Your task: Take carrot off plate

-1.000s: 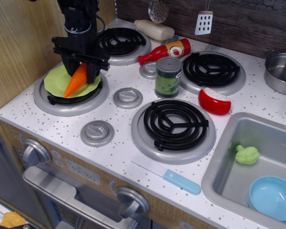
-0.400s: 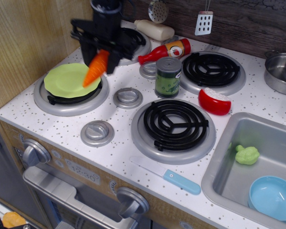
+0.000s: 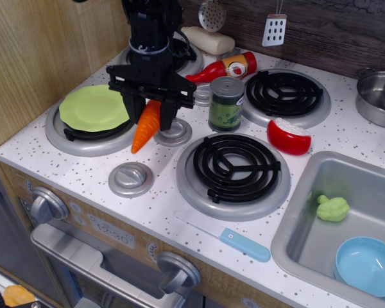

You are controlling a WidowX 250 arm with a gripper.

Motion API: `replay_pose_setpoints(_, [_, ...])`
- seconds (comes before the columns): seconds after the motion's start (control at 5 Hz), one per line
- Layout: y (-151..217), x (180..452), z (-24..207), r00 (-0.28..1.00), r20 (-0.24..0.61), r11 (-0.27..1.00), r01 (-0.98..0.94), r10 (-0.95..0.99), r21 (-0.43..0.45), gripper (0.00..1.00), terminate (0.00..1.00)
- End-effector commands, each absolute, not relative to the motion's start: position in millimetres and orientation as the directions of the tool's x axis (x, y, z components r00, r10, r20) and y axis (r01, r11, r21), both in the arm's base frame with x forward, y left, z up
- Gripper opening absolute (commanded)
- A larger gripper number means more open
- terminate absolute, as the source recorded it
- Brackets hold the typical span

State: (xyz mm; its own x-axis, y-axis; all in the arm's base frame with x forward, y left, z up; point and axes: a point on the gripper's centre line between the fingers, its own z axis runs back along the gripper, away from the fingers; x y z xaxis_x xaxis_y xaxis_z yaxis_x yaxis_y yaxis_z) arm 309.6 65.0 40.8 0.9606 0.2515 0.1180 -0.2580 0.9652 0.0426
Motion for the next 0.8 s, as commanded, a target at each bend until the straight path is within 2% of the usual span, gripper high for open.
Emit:
replay_pose_setpoints(0.0, [65.3,312.4,56.8,0.96,0.202,0.98,-0.197,0.193,0.002,1.0,0.0])
replay_pose_setpoints(0.4, [65.3,312.4,56.8,0.96,0.202,0.98,-0.197,0.193,0.002,1.0,0.0])
replay_pose_setpoints(0.6, [65.3,312.4,56.8,0.96,0.202,0.98,-0.197,0.193,0.002,1.0,1.0])
